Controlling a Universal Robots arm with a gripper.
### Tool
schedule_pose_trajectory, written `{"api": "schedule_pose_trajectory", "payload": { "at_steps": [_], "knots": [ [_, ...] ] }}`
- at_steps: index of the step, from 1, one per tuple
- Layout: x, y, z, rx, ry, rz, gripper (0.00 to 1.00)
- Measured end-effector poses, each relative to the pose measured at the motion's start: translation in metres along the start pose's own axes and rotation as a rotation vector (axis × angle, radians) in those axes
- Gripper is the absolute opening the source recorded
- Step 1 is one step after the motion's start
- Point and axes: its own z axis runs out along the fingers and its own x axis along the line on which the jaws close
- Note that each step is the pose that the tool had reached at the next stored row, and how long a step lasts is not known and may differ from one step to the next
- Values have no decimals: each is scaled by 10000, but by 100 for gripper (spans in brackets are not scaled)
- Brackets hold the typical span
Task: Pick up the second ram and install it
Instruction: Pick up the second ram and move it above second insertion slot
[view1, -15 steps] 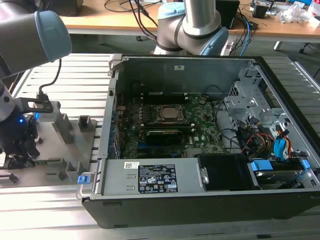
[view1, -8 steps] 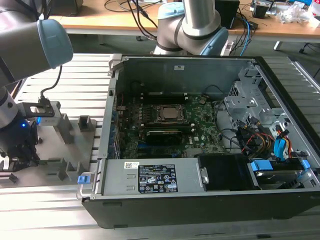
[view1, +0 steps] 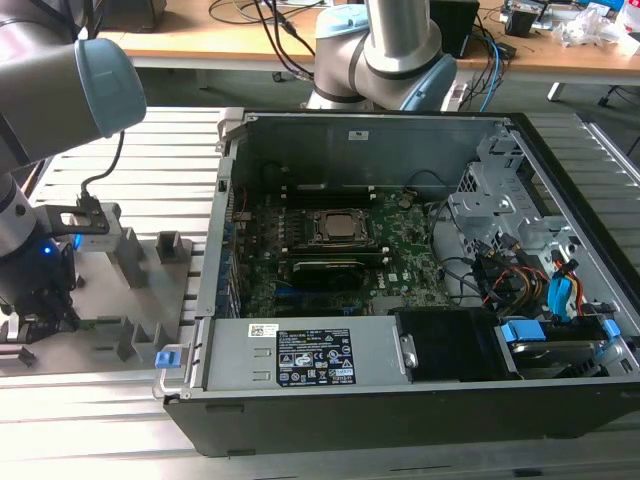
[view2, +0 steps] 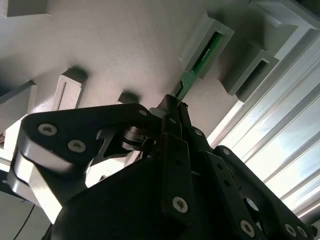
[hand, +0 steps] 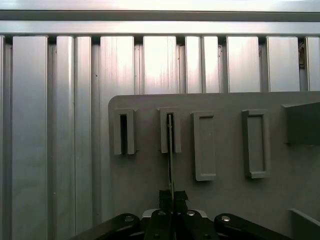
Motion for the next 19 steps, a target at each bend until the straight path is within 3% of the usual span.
{"api": "schedule_pose_trajectory", "payload": {
  "at_steps": [7,19],
  "knots": [
    [-1,0,-6,6,-11,0,13],
    [-6,11,-253,0,-5,0,13]
  ]
}}
